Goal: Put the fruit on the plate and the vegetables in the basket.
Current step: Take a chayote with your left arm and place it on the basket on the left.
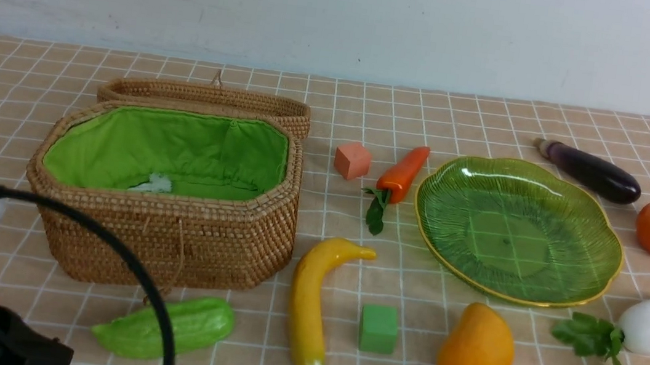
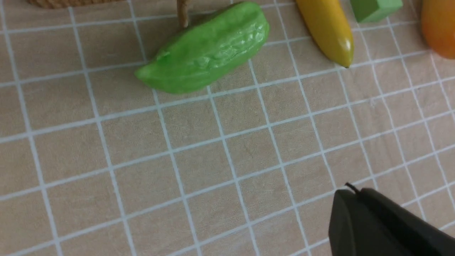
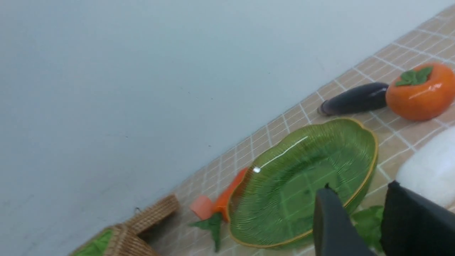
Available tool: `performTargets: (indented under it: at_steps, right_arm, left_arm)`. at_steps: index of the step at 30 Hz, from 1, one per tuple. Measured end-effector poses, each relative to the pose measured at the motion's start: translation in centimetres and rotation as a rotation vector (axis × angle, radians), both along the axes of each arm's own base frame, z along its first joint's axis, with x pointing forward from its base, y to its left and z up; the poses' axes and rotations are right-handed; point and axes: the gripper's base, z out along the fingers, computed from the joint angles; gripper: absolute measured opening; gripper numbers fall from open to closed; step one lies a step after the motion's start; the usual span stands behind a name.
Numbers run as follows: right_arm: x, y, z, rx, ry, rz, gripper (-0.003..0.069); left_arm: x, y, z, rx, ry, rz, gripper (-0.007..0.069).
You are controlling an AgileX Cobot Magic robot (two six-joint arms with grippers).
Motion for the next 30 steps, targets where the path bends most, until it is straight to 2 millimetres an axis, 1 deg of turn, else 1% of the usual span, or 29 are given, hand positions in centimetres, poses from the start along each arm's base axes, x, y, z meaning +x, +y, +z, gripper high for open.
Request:
performTargets:
  at_steps: [1, 2, 3, 4, 5, 6, 7, 8, 9, 10, 12, 13, 15, 16, 18, 19, 20, 21, 22, 23, 24, 26, 28, 29, 30]
  right_arm:
    - [-0.3, 0.2, 1.0, 0.031, 0.027, 0.025, 0.0199]
    - [-0.6, 0.4, 2.1, 0.026, 0.058, 0.058, 0.0180]
    - [-0.8, 0.6, 2.6, 0.007, 0.104, 0.091, 0.0163]
    - [-1.2, 0.9, 4.4, -0.055, 0.133, 0.149, 0.0137]
    - [-1.7, 1.1, 5.7, -0.112, 0.156, 0.188, 0.0125]
    - [-2.1, 1.5, 7.6, -0.208, 0.205, 0.277, 0.0098]
    - [-2.6, 1.6, 8.9, -0.274, 0.222, 0.324, 0.0088]
    - [-3.1, 1.9, 10.7, -0.372, 0.254, 0.420, 0.0070]
    - [-3.3, 1.9, 11.0, -0.387, 0.252, 0.425, 0.0070]
    - [-3.7, 2.1, 12.7, -0.474, 0.270, 0.518, 0.0058]
    - [-4.6, 2.2, 15.2, -0.619, 0.271, 0.645, 0.0051]
    - [-4.6, 2.2, 15.4, -0.627, 0.262, 0.649, 0.0051]
    - [-5.1, 2.1, 16.6, -0.699, 0.233, 0.697, 0.0051]
    - [-5.2, 2.1, 17.1, -0.739, 0.203, 0.719, 0.0051]
    - [-5.2, 2.1, 17.4, -0.778, 0.167, 0.731, 0.0051]
    - [-5.2, 2.1, 17.4, -0.780, 0.164, 0.732, 0.0051]
    - [-5.1, 2.1, 17.5, -0.792, 0.148, 0.728, 0.0051]
    - [-5.1, 2.1, 17.5, -0.793, 0.147, 0.728, 0.0051]
    - [-5.1, 2.1, 17.5, -0.793, 0.143, 0.726, 0.0051]
    - [-5.0, 2.1, 17.6, -0.795, 0.138, 0.725, 0.0052]
    - [-5.0, 2.1, 17.6, -0.795, 0.135, 0.722, 0.0053]
    - [-5.0, 2.1, 17.6, -0.795, 0.133, 0.721, 0.0056]
    - [-5.0, 2.1, 17.6, -0.796, 0.133, 0.721, 0.0058]
    - [-5.0, 2.1, 17.6, -0.796, 0.133, 0.721, 0.0058]
    - [-5.0, 2.1, 17.6, -0.797, 0.134, 0.722, 0.0059]
  left_arm:
    - [0.4, -0.1, 0.1, 0.024, 0.005, -0.027, -0.0013]
    - [0.9, -0.2, 0.1, 0.047, 0.013, -0.055, -0.0013]
    - [1.2, -0.3, 0.2, 0.064, 0.015, -0.077, -0.0013]
    - [1.8, -0.5, 0.0, 0.084, 0.027, -0.098, -0.0013]
    - [2.1, -0.6, 0.0, 0.093, 0.031, -0.106, -0.0013]
    - [2.7, -0.7, -0.3, 0.111, 0.044, -0.117, -0.0013]
    - [3.1, -0.7, -0.5, 0.124, 0.052, -0.122, -0.0013]
    - [3.7, -0.8, -1.0, 0.145, 0.061, -0.128, -0.0013]
    - [3.8, -0.8, -1.0, 0.150, 0.063, -0.131, -0.0013]
    - [4.7, -0.8, -1.9, 0.190, 0.083, -0.151, -0.0013]
    - [5.7, -1.0, -3.1, 0.245, 0.102, -0.209, -0.0013]
    - [5.9, -1.0, -3.3, 0.251, 0.107, -0.215, -0.0013]
    - [6.5, -1.3, -4.1, 0.285, 0.106, -0.277, -0.0013]
    - [7.0, -1.7, -4.7, 0.322, 0.080, -0.354, -0.0010]
    - [7.6, -2.7, -5.3, 0.373, 0.016, -0.471, 0.0021]
    - [7.6, -2.8, -5.4, 0.374, 0.018, -0.475, 0.0021]
    - [7.9, -3.7, -5.6, 0.411, -0.057, -0.560, 0.0073]
    - [8.0, -3.8, -5.6, 0.415, -0.063, -0.568, 0.0080]
    - [8.2, -4.1, -5.6, 0.428, -0.101, -0.590, 0.0113]
    - [8.7, -4.5, -5.7, 0.449, -0.163, -0.614, 0.0192]
    - [9.1, -4.8, -5.9, 0.460, -0.197, -0.620, 0.0248]
    - [9.7, -4.9, -6.3, 0.483, -0.224, -0.635, 0.0348]
    - [10.4, -5.0, -7.3, 0.529, -0.229, -0.681, 0.0454]
    - [10.4, -5.0, -7.4, 0.529, -0.226, -0.682, 0.0454]
    - [10.7, -5.1, -8.0, 0.563, -0.231, -0.730, 0.0494]
